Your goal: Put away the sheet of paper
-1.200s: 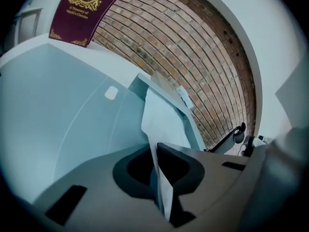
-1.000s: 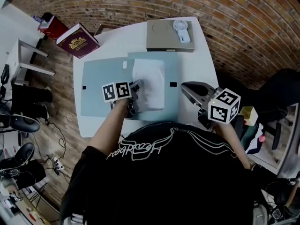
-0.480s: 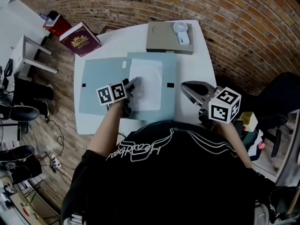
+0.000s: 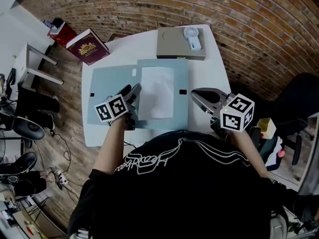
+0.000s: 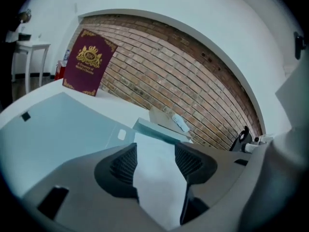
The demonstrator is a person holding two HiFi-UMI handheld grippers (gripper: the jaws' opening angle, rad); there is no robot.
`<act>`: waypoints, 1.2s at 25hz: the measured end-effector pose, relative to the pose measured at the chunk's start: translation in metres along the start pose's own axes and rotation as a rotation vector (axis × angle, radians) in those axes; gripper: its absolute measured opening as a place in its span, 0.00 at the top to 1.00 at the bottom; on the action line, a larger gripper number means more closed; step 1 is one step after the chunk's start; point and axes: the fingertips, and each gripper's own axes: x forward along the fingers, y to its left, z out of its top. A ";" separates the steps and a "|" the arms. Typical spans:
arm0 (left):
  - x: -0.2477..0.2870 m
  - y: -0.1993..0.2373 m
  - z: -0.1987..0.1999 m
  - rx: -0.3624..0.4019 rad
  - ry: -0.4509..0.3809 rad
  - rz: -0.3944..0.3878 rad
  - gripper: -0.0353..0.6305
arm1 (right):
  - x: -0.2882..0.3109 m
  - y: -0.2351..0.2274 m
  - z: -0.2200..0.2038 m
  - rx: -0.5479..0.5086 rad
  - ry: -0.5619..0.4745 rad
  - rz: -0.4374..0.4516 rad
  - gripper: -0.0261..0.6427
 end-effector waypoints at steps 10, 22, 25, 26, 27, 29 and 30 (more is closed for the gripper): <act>-0.059 -0.097 0.019 0.283 -0.005 -0.307 0.88 | 0.013 0.047 0.017 0.013 -0.083 -0.032 0.96; -0.134 -0.157 0.000 0.396 0.026 -0.499 0.90 | 0.014 0.115 0.021 -0.039 -0.176 -0.047 0.96; -0.144 -0.164 -0.004 0.400 0.032 -0.530 0.90 | 0.010 0.124 0.023 -0.034 -0.200 -0.052 0.96; -0.148 -0.166 -0.006 0.408 0.034 -0.537 0.90 | 0.009 0.128 0.023 -0.038 -0.205 -0.048 0.96; -0.151 -0.167 -0.008 0.420 0.036 -0.541 0.90 | 0.009 0.133 0.023 -0.046 -0.208 -0.046 0.96; -0.157 -0.169 -0.013 0.447 0.038 -0.543 0.90 | 0.009 0.140 0.022 -0.068 -0.205 -0.047 0.96; -0.159 -0.169 -0.014 0.456 0.038 -0.543 0.90 | 0.010 0.143 0.022 -0.074 -0.203 -0.049 0.96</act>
